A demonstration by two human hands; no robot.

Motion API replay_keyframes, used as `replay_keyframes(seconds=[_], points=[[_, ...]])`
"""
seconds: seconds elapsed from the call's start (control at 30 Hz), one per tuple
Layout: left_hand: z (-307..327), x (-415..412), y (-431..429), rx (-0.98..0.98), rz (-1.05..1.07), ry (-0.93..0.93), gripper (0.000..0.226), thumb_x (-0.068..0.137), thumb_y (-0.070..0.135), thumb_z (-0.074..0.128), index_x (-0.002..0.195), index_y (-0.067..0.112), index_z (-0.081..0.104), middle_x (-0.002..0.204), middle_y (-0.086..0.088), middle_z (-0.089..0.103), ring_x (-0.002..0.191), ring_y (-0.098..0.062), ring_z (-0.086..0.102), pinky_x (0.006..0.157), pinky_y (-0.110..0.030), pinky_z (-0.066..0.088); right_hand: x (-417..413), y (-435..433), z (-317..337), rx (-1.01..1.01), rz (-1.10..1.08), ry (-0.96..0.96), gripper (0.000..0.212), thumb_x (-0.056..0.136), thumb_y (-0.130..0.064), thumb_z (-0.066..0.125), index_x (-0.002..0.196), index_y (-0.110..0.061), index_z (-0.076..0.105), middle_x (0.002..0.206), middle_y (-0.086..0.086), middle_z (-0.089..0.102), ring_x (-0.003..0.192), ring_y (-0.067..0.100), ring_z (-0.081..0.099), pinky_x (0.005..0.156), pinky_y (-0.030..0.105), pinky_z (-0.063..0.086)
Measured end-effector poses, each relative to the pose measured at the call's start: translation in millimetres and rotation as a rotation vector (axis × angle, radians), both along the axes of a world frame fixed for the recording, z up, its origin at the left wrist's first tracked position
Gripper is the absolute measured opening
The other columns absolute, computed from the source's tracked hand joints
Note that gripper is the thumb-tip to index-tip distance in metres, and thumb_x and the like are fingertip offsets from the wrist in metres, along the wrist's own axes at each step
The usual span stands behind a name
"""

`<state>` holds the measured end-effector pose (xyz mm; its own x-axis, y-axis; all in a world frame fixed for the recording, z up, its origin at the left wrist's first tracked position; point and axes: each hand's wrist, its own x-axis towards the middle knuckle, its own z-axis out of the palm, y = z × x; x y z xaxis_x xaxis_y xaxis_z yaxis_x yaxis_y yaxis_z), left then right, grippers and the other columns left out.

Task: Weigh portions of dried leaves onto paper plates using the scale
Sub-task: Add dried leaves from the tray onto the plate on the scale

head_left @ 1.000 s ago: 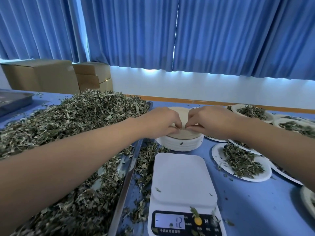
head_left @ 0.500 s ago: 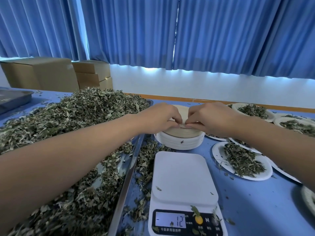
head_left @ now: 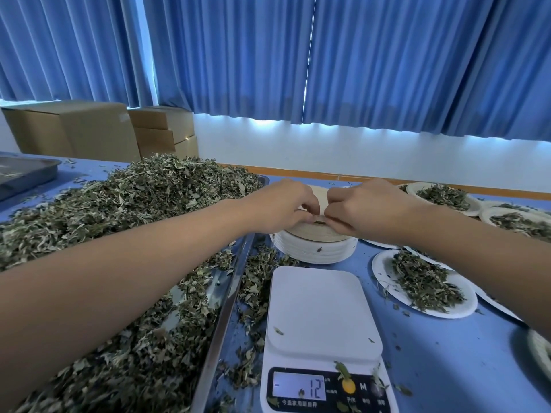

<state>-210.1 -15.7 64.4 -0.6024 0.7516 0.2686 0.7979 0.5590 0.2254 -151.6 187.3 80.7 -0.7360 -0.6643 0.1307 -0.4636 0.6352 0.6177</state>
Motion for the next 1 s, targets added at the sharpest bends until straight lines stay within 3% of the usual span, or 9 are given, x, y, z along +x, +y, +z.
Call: replay_keyframes(seconds=[0.1,0.2,0.27,0.37,0.5,0.67,0.77,0.87,1.0], points=[[2.0,1.7,2.7,0.045,-0.009,0.019,0.020,0.100,0.025,0.060,0.102,0.013,0.076,0.102,0.002,0.072,0.095,-0.014,0.060,0.076,-0.018,0.040,0.8,-3.1,-3.7,0.055,-0.005,0.078,0.037,0.110,-0.029,0.022,0.111,-0.017,0.056,0.099,0.000,0.043,0.080,0.029,0.061,0.058,0.036,0.044],[9.0,2.9,2.5,0.050,0.013,0.088,0.019,0.098,0.022,0.060,0.100,0.013,0.076,0.095,-0.002,0.071,0.089,-0.021,0.060,0.079,-0.031,0.044,3.9,-3.4,2.1,-0.035,0.048,0.161,0.010,0.096,-0.014,0.061,0.090,-0.006,0.063,0.085,0.010,0.054,0.054,0.030,0.058,0.042,0.034,0.043],[13.3,4.5,1.9,0.004,0.059,0.140,0.017,0.094,0.018,0.058,0.100,0.017,0.075,0.094,-0.003,0.070,0.090,-0.024,0.060,0.083,-0.040,0.047,5.0,-3.0,5.5,-0.118,0.052,0.166,0.013,0.080,-0.006,0.076,0.078,-0.003,0.063,0.076,0.012,0.055,0.042,0.028,0.051,0.037,0.028,0.033],[18.0,12.2,3.7,-0.052,0.127,0.220,0.020,0.093,0.016,0.054,0.099,0.020,0.072,0.096,-0.002,0.070,0.093,-0.027,0.061,0.082,-0.043,0.049,6.0,-4.4,5.3,-0.121,-0.010,0.194,0.009,0.084,-0.003,0.069,0.087,-0.003,0.061,0.088,0.013,0.055,0.051,0.029,0.055,0.042,0.028,0.028],[26.1,36.3,-0.9,-0.008,0.175,0.378,0.023,0.102,0.026,0.049,0.105,0.022,0.072,0.100,0.002,0.068,0.092,-0.026,0.062,0.082,-0.039,0.045,30.0,-5.5,10.2,-0.295,0.030,0.308,0.004,0.087,0.000,0.067,0.087,-0.001,0.063,0.085,0.013,0.057,0.055,0.033,0.054,0.041,0.029,0.030],[10.1,103.1,-27.7,0.059,-0.013,0.508,0.022,0.102,0.026,0.055,0.105,0.017,0.074,0.097,-0.001,0.071,0.094,-0.028,0.066,0.086,-0.046,0.047,97.5,-3.8,-10.9,-0.451,0.176,0.308,0.014,0.096,-0.011,0.057,0.095,-0.007,0.071,0.091,0.009,0.065,0.062,0.032,0.060,0.039,0.038,0.044],[-13.4,140.5,-45.8,-0.030,-0.140,0.440,0.019,0.099,0.026,0.061,0.110,0.020,0.075,0.103,0.004,0.072,0.099,-0.021,0.066,0.096,-0.046,0.046,138.1,-2.2,-51.0,-0.498,0.266,0.209,0.015,0.095,-0.015,0.063,0.102,-0.009,0.075,0.095,0.006,0.069,0.058,0.029,0.061,0.039,0.038,0.046],[-28.7,152.3,-56.8,-0.055,-0.175,0.172,0.018,0.095,0.027,0.069,0.111,0.021,0.076,0.105,0.008,0.072,0.096,-0.013,0.066,0.091,-0.040,0.050,156.6,2.6,-83.5,-0.554,0.312,0.103,0.021,0.098,-0.020,0.061,0.105,-0.009,0.076,0.098,0.006,0.069,0.067,0.024,0.064,0.048,0.037,0.053],[-35.8,152.6,-62.0,0.093,-0.124,-0.187,0.022,0.095,0.037,0.068,0.108,0.022,0.078,0.103,0.014,0.074,0.093,0.001,0.066,0.086,-0.022,0.052,165.0,8.2,-97.7,-0.824,0.259,0.123,0.028,0.100,-0.024,0.056,0.103,-0.005,0.076,0.101,0.007,0.069,0.076,0.011,0.063,0.069,0.017,0.047]])
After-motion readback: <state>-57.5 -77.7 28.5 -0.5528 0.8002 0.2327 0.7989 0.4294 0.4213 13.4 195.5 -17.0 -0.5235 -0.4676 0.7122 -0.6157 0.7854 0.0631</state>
